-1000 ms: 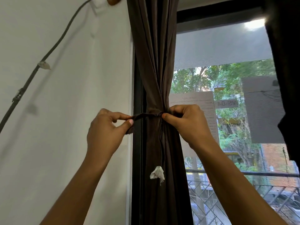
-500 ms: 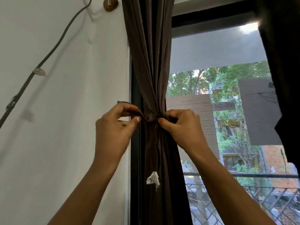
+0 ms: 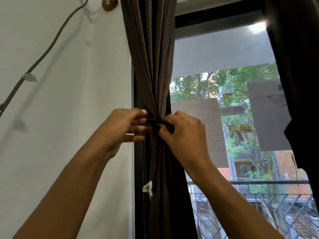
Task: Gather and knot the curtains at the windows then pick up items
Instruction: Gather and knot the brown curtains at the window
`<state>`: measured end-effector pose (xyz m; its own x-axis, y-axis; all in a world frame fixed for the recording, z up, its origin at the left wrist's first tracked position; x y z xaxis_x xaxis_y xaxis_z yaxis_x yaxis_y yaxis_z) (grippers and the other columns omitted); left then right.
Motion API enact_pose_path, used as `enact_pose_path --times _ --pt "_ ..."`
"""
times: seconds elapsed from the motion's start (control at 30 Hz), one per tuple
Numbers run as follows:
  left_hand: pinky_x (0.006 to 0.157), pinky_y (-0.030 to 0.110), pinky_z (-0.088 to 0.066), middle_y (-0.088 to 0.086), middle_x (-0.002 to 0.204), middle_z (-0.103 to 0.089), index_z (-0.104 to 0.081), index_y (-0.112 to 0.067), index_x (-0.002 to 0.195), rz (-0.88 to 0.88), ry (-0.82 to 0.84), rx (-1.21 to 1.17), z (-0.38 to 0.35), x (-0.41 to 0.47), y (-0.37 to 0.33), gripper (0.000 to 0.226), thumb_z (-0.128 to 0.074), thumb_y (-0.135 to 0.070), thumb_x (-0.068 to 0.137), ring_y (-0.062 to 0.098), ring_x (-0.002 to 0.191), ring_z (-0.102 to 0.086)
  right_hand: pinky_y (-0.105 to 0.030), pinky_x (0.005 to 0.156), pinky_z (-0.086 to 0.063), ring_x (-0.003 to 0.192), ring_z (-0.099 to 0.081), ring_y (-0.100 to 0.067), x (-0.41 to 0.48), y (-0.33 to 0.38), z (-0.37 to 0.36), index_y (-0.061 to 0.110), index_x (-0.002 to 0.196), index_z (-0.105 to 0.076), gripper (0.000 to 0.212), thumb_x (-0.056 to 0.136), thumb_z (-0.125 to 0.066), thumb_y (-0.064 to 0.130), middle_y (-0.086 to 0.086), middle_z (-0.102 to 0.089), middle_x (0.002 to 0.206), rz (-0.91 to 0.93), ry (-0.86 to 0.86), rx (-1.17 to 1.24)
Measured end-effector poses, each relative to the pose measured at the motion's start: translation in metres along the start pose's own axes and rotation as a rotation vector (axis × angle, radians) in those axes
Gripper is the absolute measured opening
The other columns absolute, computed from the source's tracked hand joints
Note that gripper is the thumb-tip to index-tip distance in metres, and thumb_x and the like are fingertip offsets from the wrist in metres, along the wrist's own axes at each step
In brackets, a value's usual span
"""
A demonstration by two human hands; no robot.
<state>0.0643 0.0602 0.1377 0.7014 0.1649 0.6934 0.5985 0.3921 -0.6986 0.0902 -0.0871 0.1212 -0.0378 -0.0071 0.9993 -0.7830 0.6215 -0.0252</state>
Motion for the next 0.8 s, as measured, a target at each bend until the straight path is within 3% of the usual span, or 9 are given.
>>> enact_pose_path --times 0.1,0.17,0.33,0.4,0.47,0.53,0.6,0.7,0.8 --pt "0.084 0.035 -0.054 -0.003 0.096 -0.076 -0.074 -0.025 0.094 -0.025 0.132 0.098 -0.010 -0.008 -0.007 0.041 -0.060 -0.057 0.073 0.011 0.093 -0.071 -0.012 0.046 -0.009 0.046 -0.033 -0.011 -0.005 0.003 -0.003 0.012 0.070 -0.067 0.007 0.075 -0.072 0.014 0.003 -0.045 0.059 0.028 -0.047 -0.032" --pt "0.085 0.035 -0.055 0.000 0.091 -0.076 -0.075 -0.023 0.090 -0.057 0.119 0.147 -0.013 -0.005 -0.012 0.043 -0.062 -0.058 0.068 0.012 0.090 -0.072 -0.010 0.047 -0.011 0.047 -0.035 -0.009 -0.007 0.002 -0.007 0.013 0.079 -0.071 0.004 0.077 -0.071 0.016 0.002 -0.053 0.063 0.047 -0.058 -0.015" --pt "0.084 0.047 -0.058 0.022 0.100 -0.070 -0.068 0.000 0.105 -0.087 0.026 0.294 -0.015 0.011 -0.015 0.076 -0.076 -0.059 0.058 0.028 0.089 -0.072 -0.024 0.059 -0.036 0.073 -0.049 -0.014 -0.014 -0.011 -0.022 0.017 0.082 -0.068 0.029 0.085 -0.054 0.043 0.003 -0.052 0.076 0.043 0.110 0.230" --pt "0.082 0.054 -0.056 0.026 0.103 -0.067 -0.065 0.003 0.107 -0.107 -0.033 0.339 -0.013 0.017 -0.011 0.063 -0.078 -0.046 0.069 0.035 0.090 -0.070 -0.027 0.070 -0.039 0.082 -0.047 -0.015 -0.018 -0.020 -0.029 0.021 0.087 -0.069 0.034 0.085 -0.052 0.050 0.006 -0.045 0.078 0.019 0.267 0.325" --pt "0.080 0.055 -0.056 0.025 0.100 -0.068 -0.065 0.004 0.106 -0.114 -0.075 0.336 -0.012 0.022 -0.008 0.050 -0.077 -0.034 0.075 0.035 0.086 -0.070 -0.025 0.073 -0.039 0.084 -0.049 -0.013 -0.019 -0.035 -0.029 0.023 0.094 -0.071 0.028 0.089 -0.055 0.045 0.004 -0.046 0.079 -0.101 0.370 0.537" --pt "0.081 0.052 -0.057 0.023 0.097 -0.070 -0.066 0.004 0.103 -0.123 -0.095 0.323 -0.013 0.024 -0.007 0.044 -0.077 -0.029 0.076 0.033 0.085 -0.070 -0.027 0.074 -0.041 0.083 -0.054 -0.013 -0.012 -0.059 -0.022 0.018 0.094 -0.074 0.028 0.092 -0.052 0.036 -0.001 -0.055 0.084 -0.296 0.229 0.710" --pt "0.084 0.047 -0.057 0.017 0.097 -0.071 -0.068 -0.002 0.097 -0.144 -0.101 0.327 -0.017 0.026 -0.008 0.031 -0.076 -0.025 0.078 0.028 0.085 -0.070 -0.029 0.084 -0.045 0.097 -0.057 -0.011 0.000 -0.084 -0.023 0.024 0.104 -0.070 0.023 0.094 -0.051 0.032 -0.001 -0.063 0.103 -0.423 0.118 0.739" --pt "0.083 0.037 -0.056 0.004 0.095 -0.070 -0.065 -0.019 0.090 -0.156 -0.074 0.311 -0.021 0.027 -0.011 0.012 -0.073 -0.020 0.081 0.018 0.086 -0.068 -0.039 0.110 -0.031 0.128 -0.043 -0.010 0.020 -0.093 -0.052 0.028 0.129 -0.052 0.032 0.097 -0.047 0.029 0.006 -0.051 0.136 -0.457 0.417 0.854" --pt "0.080 0.031 -0.054 -0.002 0.097 -0.070 -0.067 -0.016 0.106 -0.130 -0.033 0.261 -0.020 0.028 -0.010 0.024 -0.071 -0.018 0.083 0.015 0.089 -0.068 -0.043 0.111 -0.027 0.131 -0.041 -0.015 0.025 -0.081 -0.083 0.022 0.133 -0.048 0.039 0.098 -0.040 0.036 0.000 -0.047 0.141 -0.450 0.757 1.143"
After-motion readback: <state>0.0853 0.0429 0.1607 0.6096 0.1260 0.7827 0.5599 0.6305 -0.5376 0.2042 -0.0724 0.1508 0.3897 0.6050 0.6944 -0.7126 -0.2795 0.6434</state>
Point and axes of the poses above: each hand's wrist, its own x-axis towards the middle knuckle, its own z-axis out of the back of the hand, y = z × x, the point moved 5 cm from there along x, towards the middle knuckle
